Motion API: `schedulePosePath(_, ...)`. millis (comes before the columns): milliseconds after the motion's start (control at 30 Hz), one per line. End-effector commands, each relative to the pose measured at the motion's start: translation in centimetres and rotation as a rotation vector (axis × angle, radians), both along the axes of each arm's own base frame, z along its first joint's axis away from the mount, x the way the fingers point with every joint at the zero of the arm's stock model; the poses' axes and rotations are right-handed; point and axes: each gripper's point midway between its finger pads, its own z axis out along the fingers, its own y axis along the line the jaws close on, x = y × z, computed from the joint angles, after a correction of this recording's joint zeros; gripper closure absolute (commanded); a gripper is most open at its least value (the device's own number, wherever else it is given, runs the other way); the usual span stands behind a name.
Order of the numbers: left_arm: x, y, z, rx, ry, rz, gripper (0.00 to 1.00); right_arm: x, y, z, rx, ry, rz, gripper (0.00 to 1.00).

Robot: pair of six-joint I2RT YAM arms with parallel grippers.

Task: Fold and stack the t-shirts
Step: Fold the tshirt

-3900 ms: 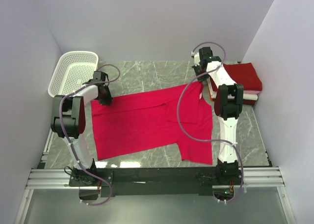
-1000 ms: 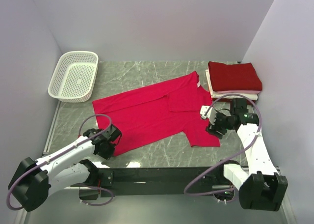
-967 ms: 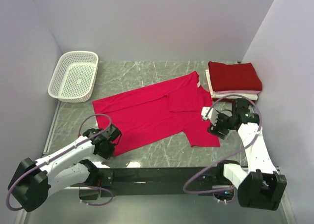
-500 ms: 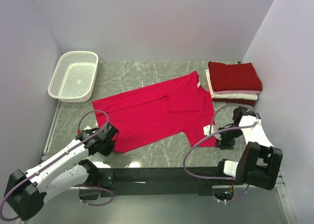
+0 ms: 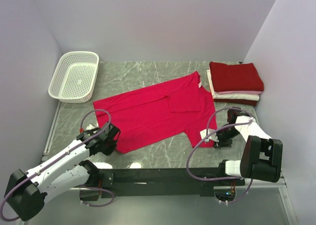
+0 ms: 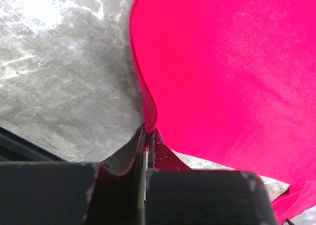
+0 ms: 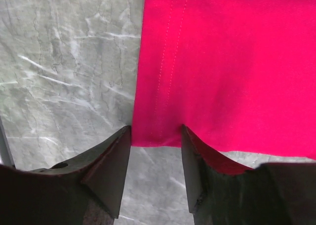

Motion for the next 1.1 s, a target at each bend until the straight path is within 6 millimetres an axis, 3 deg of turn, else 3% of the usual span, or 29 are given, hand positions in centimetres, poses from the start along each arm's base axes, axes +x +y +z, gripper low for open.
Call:
schedulePosePath(0, 0.9, -0.4, 1.1, -0.016, -0.046, -0.013, 1.00, 1.1, -0.6, -0.3, -0.052, -0.078, 0.168, 0.49)
schedulePosePath(133, 0.8, -0.6, 0.9, -0.029, -0.045, -0.014, 1.00, 0.6, -0.7, -0.8, -0.058, -0.069, 0.166, 0.53)
schedulePosePath(267, 0.8, -0.3, 1.0, -0.017, -0.044, -0.011, 1.00, 0.7, -0.4, -0.9, -0.039, -0.074, 0.144, 0.72)
schedulePosePath(367, 1.1, -0.2, 1.6, -0.018, -0.063, 0.004, 1.00, 1.6, 0.2, 0.4, -0.004, -0.099, 0.114, 0.87)
schedulePosePath(500, 1.6, 0.0, 2.3, -0.010, -0.091, 0.023, 1.00, 3.1, 1.1, 2.6, 0.057, -0.146, 0.056, 0.98)
schedulePosePath(733, 3.2, 0.0, 4.5, -0.014, -0.163, 0.049, 1.00, 6.7, 2.2, 6.9, 0.152, -0.234, -0.093, 1.00)
schedulePosePath(900, 4.3, 0.6, 5.9, 0.001, -0.210, 0.077, 1.00, 8.8, 3.4, 8.8, 0.239, -0.273, -0.205, 1.00)
schedulePosePath(1067, 4.7, 1.3, 6.8, 0.009, -0.229, 0.113, 1.00, 12.1, 4.5, 11.5, 0.328, -0.341, -0.364, 1.00)
